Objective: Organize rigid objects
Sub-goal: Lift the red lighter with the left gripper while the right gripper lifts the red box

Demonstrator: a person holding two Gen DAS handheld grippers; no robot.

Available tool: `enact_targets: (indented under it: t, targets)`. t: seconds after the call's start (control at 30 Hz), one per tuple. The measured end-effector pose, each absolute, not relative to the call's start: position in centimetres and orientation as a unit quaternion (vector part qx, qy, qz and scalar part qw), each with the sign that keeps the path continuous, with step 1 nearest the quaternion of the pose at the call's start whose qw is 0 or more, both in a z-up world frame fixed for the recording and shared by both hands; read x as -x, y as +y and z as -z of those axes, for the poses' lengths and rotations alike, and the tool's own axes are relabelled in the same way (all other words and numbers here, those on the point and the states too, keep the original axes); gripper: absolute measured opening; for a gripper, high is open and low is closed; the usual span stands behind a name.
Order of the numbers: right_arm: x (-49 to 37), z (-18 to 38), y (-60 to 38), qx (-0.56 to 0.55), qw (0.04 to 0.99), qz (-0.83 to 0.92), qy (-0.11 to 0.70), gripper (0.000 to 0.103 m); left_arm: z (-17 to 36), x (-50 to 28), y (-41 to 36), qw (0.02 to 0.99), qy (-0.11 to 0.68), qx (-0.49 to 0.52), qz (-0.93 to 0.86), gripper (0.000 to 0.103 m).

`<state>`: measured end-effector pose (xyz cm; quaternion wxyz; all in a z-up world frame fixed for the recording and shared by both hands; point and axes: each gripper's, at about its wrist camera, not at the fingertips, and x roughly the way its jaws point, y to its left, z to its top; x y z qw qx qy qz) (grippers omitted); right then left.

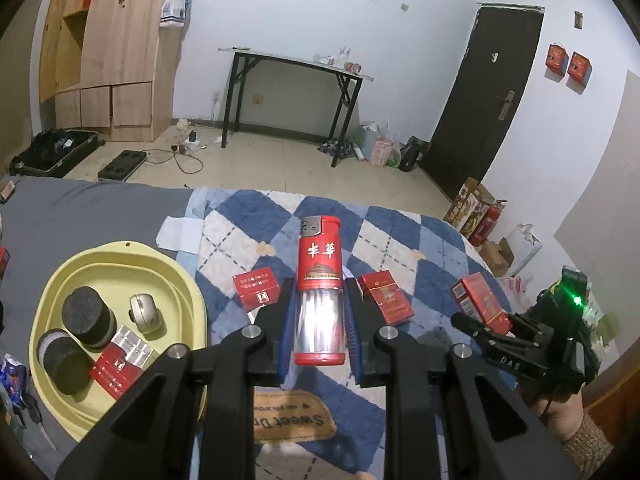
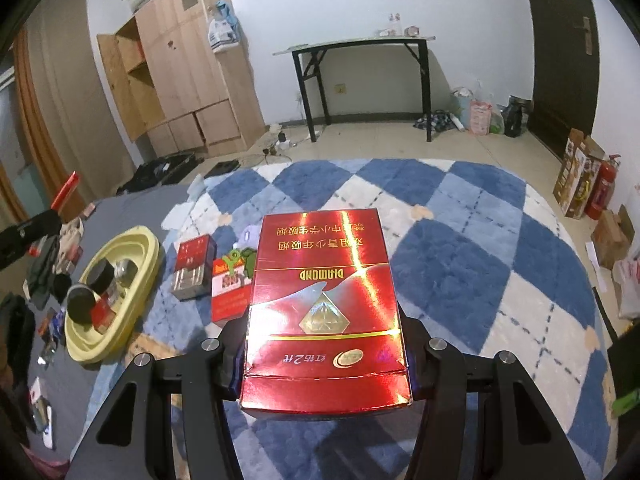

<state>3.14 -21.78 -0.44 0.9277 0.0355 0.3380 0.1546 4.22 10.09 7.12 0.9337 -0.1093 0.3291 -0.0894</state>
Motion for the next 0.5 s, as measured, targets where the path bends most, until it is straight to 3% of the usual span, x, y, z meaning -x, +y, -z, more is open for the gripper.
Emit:
enact_targets:
  t: [0.5]
  targets:
    - [-3.8,1.6,-20.8,-0.028,0.923,-0.161,0.349,0.055,-6.9,-4.1,9.3,0.929,0.339,0.105,0.101,0.024]
